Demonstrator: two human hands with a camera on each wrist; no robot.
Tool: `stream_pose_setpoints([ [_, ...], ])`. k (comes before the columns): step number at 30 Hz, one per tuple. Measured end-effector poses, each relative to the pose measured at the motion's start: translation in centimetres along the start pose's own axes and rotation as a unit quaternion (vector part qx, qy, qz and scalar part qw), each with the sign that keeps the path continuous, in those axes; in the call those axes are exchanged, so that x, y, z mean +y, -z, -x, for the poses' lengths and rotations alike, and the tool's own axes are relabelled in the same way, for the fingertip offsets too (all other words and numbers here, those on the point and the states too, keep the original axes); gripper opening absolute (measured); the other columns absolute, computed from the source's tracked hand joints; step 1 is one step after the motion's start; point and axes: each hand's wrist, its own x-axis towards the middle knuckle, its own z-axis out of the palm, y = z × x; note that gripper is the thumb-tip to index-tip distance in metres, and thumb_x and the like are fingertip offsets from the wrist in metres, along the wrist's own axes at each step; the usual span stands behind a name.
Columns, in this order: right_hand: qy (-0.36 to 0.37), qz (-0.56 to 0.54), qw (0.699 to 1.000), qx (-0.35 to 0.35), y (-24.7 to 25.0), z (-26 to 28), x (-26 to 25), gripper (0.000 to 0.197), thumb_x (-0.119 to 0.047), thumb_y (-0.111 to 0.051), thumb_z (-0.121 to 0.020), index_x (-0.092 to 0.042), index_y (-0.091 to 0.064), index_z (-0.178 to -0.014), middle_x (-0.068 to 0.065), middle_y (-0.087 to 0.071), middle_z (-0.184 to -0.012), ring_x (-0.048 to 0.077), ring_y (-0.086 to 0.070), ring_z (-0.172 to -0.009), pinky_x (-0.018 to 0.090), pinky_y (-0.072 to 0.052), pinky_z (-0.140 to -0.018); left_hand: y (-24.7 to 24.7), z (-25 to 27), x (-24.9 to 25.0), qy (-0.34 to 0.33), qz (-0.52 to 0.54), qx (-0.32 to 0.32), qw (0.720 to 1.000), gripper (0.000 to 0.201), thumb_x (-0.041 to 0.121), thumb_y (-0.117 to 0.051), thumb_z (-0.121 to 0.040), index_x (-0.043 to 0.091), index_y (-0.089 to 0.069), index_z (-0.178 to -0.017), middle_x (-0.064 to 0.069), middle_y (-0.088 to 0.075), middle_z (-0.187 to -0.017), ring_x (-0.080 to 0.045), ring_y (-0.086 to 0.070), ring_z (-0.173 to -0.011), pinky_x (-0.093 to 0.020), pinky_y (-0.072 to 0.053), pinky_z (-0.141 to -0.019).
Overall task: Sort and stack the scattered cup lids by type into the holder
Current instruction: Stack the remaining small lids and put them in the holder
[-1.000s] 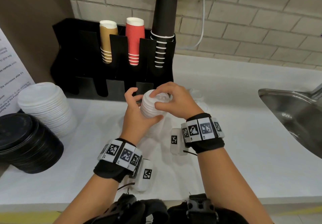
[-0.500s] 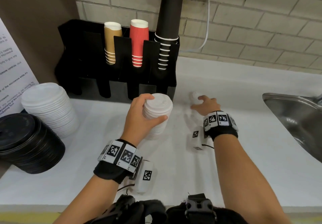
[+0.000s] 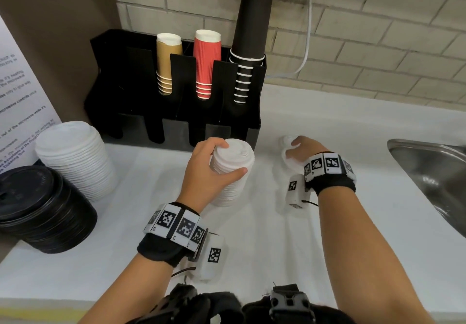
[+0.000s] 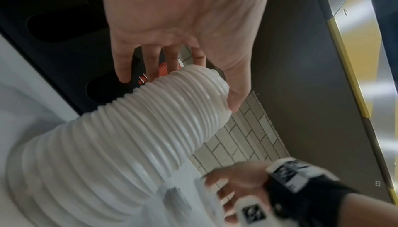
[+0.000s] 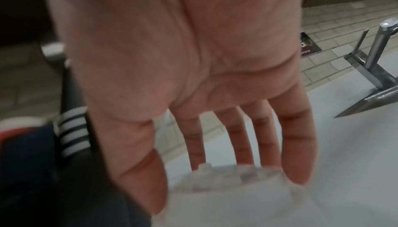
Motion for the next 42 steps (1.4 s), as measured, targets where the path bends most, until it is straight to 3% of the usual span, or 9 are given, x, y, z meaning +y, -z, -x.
stream_pose_setpoints([
  [7, 0.233, -0.226, 0.945, -0.038, 3.0, 6.8, -4.2, 0.034, -0.024, -0.072, -0.081, -0.034, -0.057, -0.109, -0.008, -0.055, -0.107, 0.009, -0.059, -0.086, 0.009, -0.045, -0.064, -0.1, -0.1, -0.1, -0.01, -0.009, 0.007, 1.0, 0.055, 0.025, -0.088, -0.065, 0.029, -0.052, -0.107, 0.007, -0.053, -0.115, 0.005, -0.049, -0.103, 0.003, -0.031, -0.075],
  [10, 0.312, -0.225, 0.922, -0.041, 2.4, 8.6, -6.2, 0.035, -0.017, -0.075, -0.078, -0.027, -0.059, -0.108, -0.004, -0.058, -0.111, 0.008, -0.059, -0.091, 0.011, -0.05, -0.074, -0.1, -0.2, 0.0, -0.013, 0.0, 0.005, 1.0, 0.062, 0.028, -0.088, -0.064, 0.031, -0.049, -0.112, 0.011, -0.055, -0.114, 0.005, -0.051, -0.103, 0.003, -0.033, -0.076],
  [14, 0.34, -0.19, 0.919, -0.053, 1.7, 9.4, -7.7, 0.037, -0.015, -0.077, -0.075, -0.022, -0.06, -0.108, 0.005, -0.058, -0.115, 0.018, -0.058, -0.101, 0.029, -0.051, -0.088, -0.2, -0.2, 0.0, -0.003, 0.038, 0.012, 0.999, 0.087, 0.023, -0.09, -0.062, 0.034, -0.033, -0.127, 0.023, -0.051, -0.111, 0.021, -0.049, -0.099, 0.003, -0.037, -0.075],
  [19, 0.364, -0.126, 0.921, -0.055, 1.0, 9.5, -9.0, 0.036, -0.018, -0.076, -0.074, -0.027, -0.064, -0.107, 0.001, -0.054, -0.111, 0.014, -0.056, -0.098, 0.021, -0.044, -0.085, -0.4, -0.3, -0.3, -0.002, 0.039, 0.014, 0.999, 0.102, 0.02, -0.091, -0.061, 0.026, -0.025, -0.138, 0.021, -0.049, -0.112, 0.022, -0.049, -0.098, 0.003, -0.038, -0.075],
  [29, 0.376, -0.088, 0.92, -0.074, 0.4, 8.7, -9.1, 0.04, -0.022, -0.079, -0.072, -0.034, -0.06, -0.105, -0.004, -0.051, -0.112, 0.013, -0.052, -0.101, 0.021, -0.042, -0.084, 0.0, -0.2, 0.0, -0.018, 0.032, 0.003, 0.999, 0.069, 0.029, -0.09, -0.061, 0.031, -0.045, -0.114, 0.012, -0.058, -0.112, -0.001, -0.056, -0.101, -0.012, -0.048, -0.076],
  [33, 0.293, -0.281, 0.908, -0.105, 0.2, 6.3, -7.0, 0.038, -0.035, -0.077, -0.076, -0.036, -0.061, -0.111, -0.009, -0.057, -0.117, 0.007, -0.057, -0.105, 0.016, -0.045, -0.073, 0.1, -0.3, -0.3, -0.019, 0.015, -0.001, 1.0, 0.066, 0.028, -0.089, -0.062, 0.03, -0.045, -0.111, 0.01, -0.055, -0.115, -0.008, -0.053, -0.108, -0.012, -0.041, -0.082],
  [36, 0.129, -0.379, 0.916, -0.008, -0.5, 2.3, -4.6, 0.039, -0.039, -0.073, -0.079, -0.032, -0.06, -0.115, -0.003, -0.053, -0.123, 0.015, -0.055, -0.111, 0.026, -0.044, -0.084, 0.3, -0.4, -0.4, -0.011, 0.007, -0.007, 1.0, 0.065, 0.027, -0.089, -0.063, 0.031, -0.044, -0.11, 0.008, -0.054, -0.118, -0.01, -0.052, -0.11, -0.005, -0.036, -0.08],
  [39, -0.043, -0.263, 0.964, 0.013, -0.9, -1.9, -2.4, 0.056, -0.042, -0.067, -0.08, -0.025, -0.049, -0.13, 0.011, -0.042, -0.138, 0.029, -0.05, -0.116, 0.039, -0.045, -0.096, 0.4, -0.5, -0.3, -0.006, -0.003, -0.016, 1.0, 0.064, 0.026, -0.089, -0.063, 0.031, -0.044, -0.108, 0.008, -0.053, -0.119, -0.01, -0.051, -0.11, -0.003, -0.036, -0.078],
  [42, -0.102, -0.059, 0.993, -0.024, -1.4, -4.4, -1.3, 0.068, -0.05, -0.06, -0.079, -0.018, -0.044, -0.136, 0.015, -0.042, -0.14, 0.038, -0.047, -0.121, 0.041, -0.04, -0.098, 0.5, -0.7, 0.0, -0.004, -0.009, -0.03, 1.0, 0.063, 0.032, -0.089, -0.061, 0.032, -0.043, -0.105, 0.009, -0.051, -0.118, -0.008, -0.051, -0.11, -0.01, -0.035, -0.079],
])
